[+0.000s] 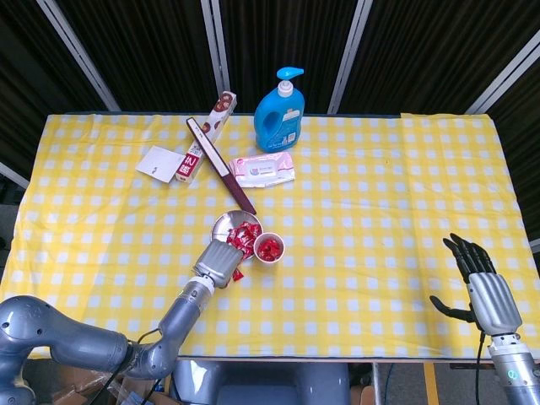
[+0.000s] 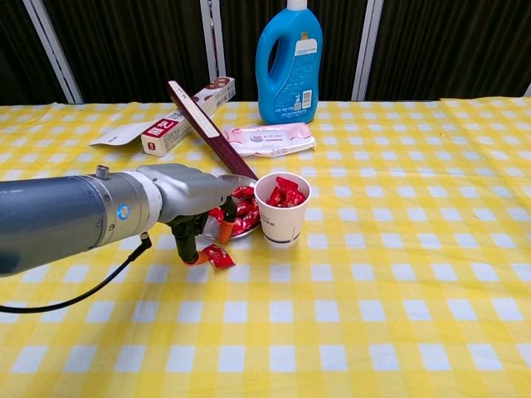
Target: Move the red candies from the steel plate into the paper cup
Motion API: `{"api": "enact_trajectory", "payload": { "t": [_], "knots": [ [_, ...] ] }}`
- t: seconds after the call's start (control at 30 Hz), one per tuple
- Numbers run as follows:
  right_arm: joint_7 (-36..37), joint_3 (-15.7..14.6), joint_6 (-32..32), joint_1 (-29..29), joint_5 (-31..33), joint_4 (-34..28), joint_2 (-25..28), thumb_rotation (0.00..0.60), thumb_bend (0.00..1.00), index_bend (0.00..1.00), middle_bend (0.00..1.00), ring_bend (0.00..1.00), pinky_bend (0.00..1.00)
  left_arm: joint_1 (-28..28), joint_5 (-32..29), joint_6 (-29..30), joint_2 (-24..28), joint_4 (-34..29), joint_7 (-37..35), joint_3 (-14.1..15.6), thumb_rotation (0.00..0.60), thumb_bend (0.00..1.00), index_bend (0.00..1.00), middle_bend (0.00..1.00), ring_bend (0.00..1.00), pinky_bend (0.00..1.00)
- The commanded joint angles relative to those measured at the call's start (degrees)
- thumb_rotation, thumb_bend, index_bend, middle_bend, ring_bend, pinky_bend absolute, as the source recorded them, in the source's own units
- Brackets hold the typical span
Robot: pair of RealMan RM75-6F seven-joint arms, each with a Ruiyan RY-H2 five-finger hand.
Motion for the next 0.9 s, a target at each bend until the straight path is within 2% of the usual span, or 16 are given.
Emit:
{"api": "enact_trajectory", "payload": {
  "t": [0.03,0.27,0.4,0.67,0.9],
  "knots": [
    [-0.02,-0.01,-0.02,0.00,-0.01,-0.04,0.01,0.600,0.28,0.00,0.00,0.00,0.00,-0.11,-0.37,-0.39,-0.57,0.92,-0.11,-0.12,0.600,0.37,0.42,0.99,1.00,0.98],
    [0.07,0.07,-0.16,0.06,0.17,-0.09,0.03,0.600,0.28,0.00,0.00,0.00,0.00,-0.33,-1.20,-0.98,-1.80,2.89,0.08,-0.05,0.600,0.37,0.49,0.99,1.00,0.98],
    [0.20,0.06,-0.26,0.10,0.22,-0.14,0.04,0.600,0.28,0.00,0.00,0.00,0.00,-0.20,-1.30,-0.81,-1.79,3.00,0.31,0.32,0.600,0.41,0.56,0.99,1.00,0.98],
    [0.12,0.05,-0.10,0.04,0.11,-0.13,0.03,0.600,0.28,0.00,0.00,0.00,0.00,0.35,0.53,0.45,-0.04,0.38,-0.36,0.10,0.600,0.43,0.58,0.99,1.00,0.98],
    [0.00,0.03,0.03,0.04,-0.08,-0.12,-0.05,0.600,0.28,0.00,0.00,0.00,0.00,0.71,6.04,3.81,3.58,-5.11,-3.50,-3.83,0.600,0.43,0.56,0.99,1.00,0.98]
  ]
}}
